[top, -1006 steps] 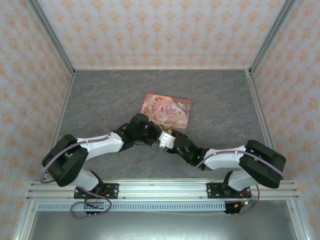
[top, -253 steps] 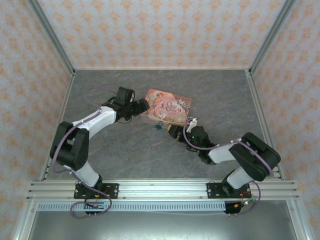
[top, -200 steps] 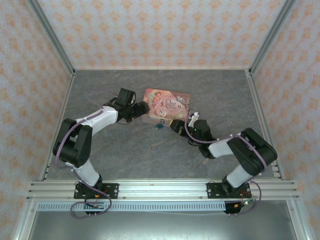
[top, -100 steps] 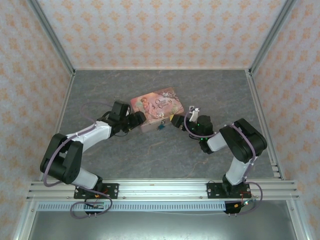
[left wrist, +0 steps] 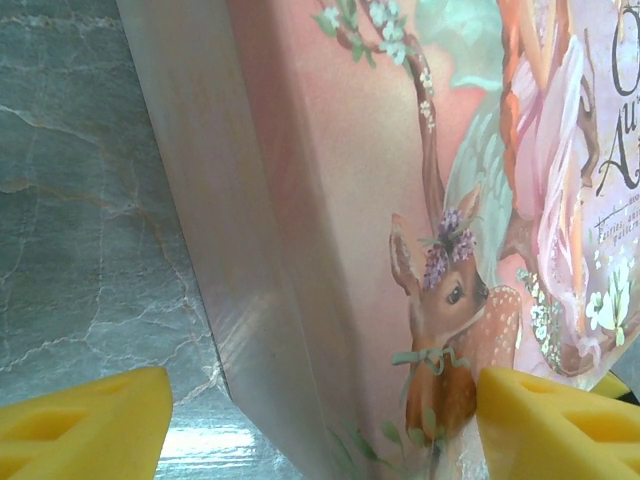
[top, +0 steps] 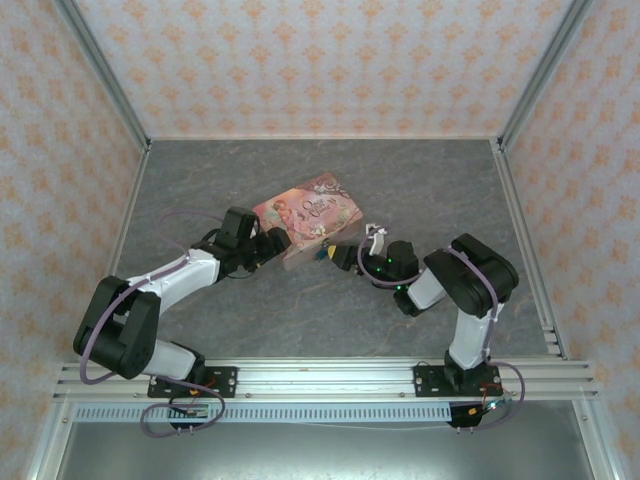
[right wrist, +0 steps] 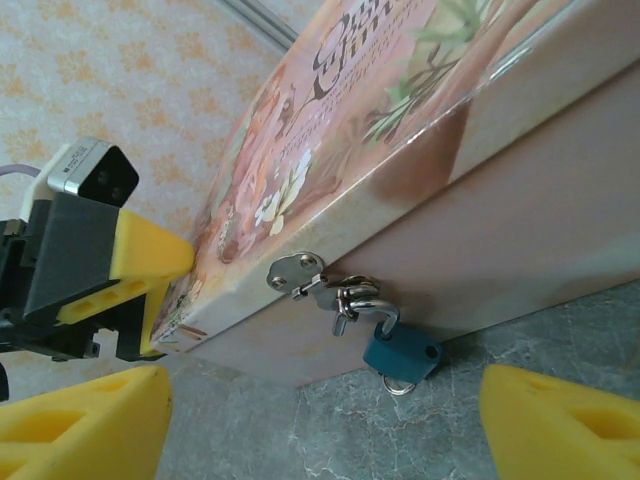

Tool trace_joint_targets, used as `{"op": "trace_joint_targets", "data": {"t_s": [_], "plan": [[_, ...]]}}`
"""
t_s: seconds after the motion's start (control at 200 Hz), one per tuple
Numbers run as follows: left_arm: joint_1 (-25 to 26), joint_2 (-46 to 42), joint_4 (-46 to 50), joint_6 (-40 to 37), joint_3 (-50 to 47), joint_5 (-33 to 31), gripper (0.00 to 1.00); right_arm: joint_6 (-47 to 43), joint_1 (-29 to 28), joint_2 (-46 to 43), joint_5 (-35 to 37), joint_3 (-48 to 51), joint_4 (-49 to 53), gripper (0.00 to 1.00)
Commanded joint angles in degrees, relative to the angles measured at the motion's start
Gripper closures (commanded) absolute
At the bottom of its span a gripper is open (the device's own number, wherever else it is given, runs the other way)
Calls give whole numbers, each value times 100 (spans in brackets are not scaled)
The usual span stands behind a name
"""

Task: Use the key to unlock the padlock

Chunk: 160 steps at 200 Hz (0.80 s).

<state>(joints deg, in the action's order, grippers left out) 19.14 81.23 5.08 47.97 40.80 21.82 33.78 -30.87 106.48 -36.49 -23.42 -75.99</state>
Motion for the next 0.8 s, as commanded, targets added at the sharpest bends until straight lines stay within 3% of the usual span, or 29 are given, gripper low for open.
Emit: {"op": "trace_joint_targets", "data": {"t_s": [0.0, 0.52, 0.796], "plan": [[64, 126, 788, 1, -239, -322, 22, -46, -81, 195, -139, -268, -427, 21], [88, 244, 780, 42, -177, -315, 22, 17, -197, 808, -373, -879, -433, 22], [99, 319, 757, 53, -142, -315, 22, 15, -238, 890, -670, -1015, -435, 29]]}}
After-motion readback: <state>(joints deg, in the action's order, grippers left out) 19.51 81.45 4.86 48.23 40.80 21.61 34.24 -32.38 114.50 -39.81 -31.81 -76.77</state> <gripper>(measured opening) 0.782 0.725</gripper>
